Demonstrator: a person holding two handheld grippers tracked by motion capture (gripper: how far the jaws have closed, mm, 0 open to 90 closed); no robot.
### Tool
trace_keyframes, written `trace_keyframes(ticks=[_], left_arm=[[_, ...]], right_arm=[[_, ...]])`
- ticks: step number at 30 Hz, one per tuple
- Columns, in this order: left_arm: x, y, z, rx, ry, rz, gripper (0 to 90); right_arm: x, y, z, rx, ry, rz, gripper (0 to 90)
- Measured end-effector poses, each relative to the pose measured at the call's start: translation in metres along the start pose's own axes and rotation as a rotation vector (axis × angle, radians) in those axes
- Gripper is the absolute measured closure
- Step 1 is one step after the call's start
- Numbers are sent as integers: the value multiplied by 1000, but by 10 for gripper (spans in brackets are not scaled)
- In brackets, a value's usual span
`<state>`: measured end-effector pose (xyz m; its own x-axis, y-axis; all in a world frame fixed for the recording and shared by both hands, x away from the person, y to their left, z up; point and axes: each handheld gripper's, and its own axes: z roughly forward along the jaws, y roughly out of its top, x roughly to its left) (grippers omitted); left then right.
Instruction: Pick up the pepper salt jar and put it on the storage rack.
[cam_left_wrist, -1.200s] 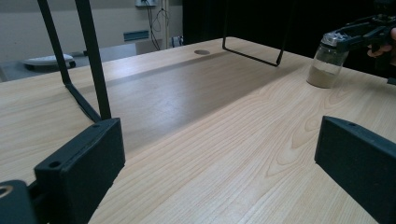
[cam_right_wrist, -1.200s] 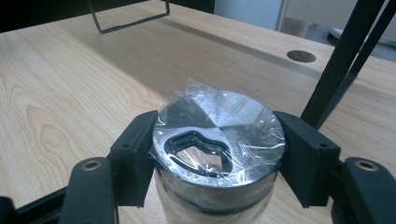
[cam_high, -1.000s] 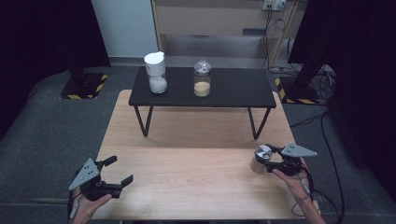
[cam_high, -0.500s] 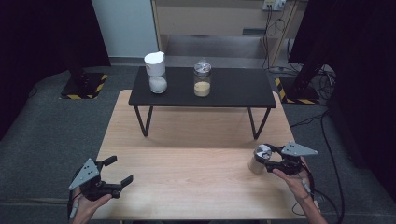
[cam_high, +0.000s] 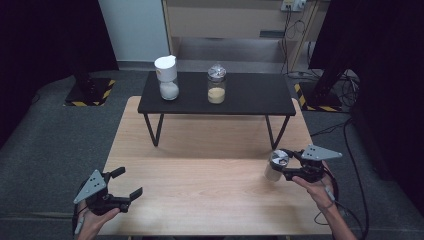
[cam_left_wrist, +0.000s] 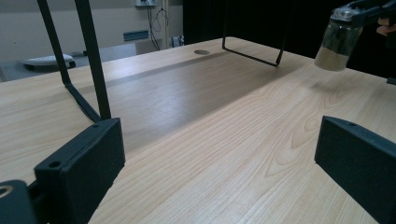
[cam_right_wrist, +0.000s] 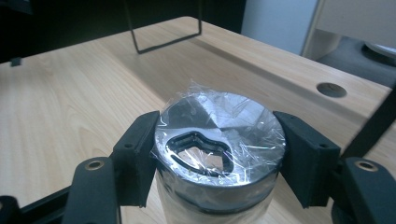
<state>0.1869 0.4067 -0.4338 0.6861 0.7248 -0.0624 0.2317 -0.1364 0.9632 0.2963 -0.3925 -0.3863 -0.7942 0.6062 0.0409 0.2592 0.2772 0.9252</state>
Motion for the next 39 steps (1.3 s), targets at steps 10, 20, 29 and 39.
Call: trace_keyframes(ticks=[10,20,29,39], left_arm=[[0,0,0,-1,-2,0,4],[0,0,0,-2,-4,0,4],[1,0,1,0,-9,1,4],[1,-1,0,-5,-9,-5,2]], right_arm=[[-3,29,5,14,75,-7,354],[-2,54,3,25,103,-15,354],[-3,79,-1,31,101,-14,354],[-4,107,-3,28,95,-17,353]])
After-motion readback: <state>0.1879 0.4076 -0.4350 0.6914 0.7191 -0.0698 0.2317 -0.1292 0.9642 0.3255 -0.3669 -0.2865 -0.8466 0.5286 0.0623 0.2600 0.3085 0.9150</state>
